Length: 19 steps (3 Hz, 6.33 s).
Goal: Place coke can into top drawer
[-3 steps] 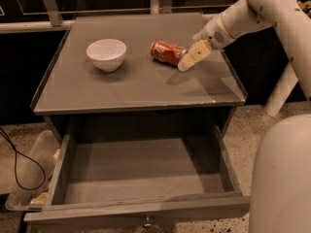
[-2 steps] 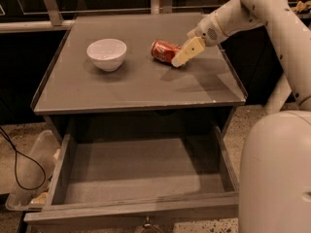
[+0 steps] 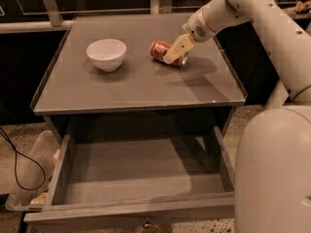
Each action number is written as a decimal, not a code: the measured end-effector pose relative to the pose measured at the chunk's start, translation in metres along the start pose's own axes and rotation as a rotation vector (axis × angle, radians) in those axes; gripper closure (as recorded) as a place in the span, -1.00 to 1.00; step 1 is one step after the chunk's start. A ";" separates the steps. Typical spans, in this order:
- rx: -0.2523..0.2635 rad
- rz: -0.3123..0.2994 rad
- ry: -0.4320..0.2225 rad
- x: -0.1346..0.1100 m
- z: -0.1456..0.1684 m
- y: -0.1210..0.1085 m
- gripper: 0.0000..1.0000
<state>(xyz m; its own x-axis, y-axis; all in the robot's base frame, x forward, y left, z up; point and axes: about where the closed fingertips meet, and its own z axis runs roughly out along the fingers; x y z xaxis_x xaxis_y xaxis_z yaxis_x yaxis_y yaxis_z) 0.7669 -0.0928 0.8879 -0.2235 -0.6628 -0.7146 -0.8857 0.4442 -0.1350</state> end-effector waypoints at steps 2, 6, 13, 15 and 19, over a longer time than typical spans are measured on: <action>0.129 -0.024 0.108 0.022 0.037 -0.004 -1.00; 0.127 -0.024 0.113 0.025 0.041 -0.003 0.76; 0.078 -0.236 -0.016 0.013 -0.088 0.081 1.00; 0.071 -0.213 -0.033 0.066 -0.131 0.158 1.00; -0.063 -0.097 0.013 0.132 -0.081 0.250 1.00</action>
Offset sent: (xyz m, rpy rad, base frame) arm 0.0118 0.0081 -0.0570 -0.1780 -0.0675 -0.1283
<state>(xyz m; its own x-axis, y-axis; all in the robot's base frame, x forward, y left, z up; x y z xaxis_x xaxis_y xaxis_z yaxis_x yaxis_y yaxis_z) 0.4832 -0.1180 0.8151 -0.1405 -0.7087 -0.6913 -0.9272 0.3390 -0.1590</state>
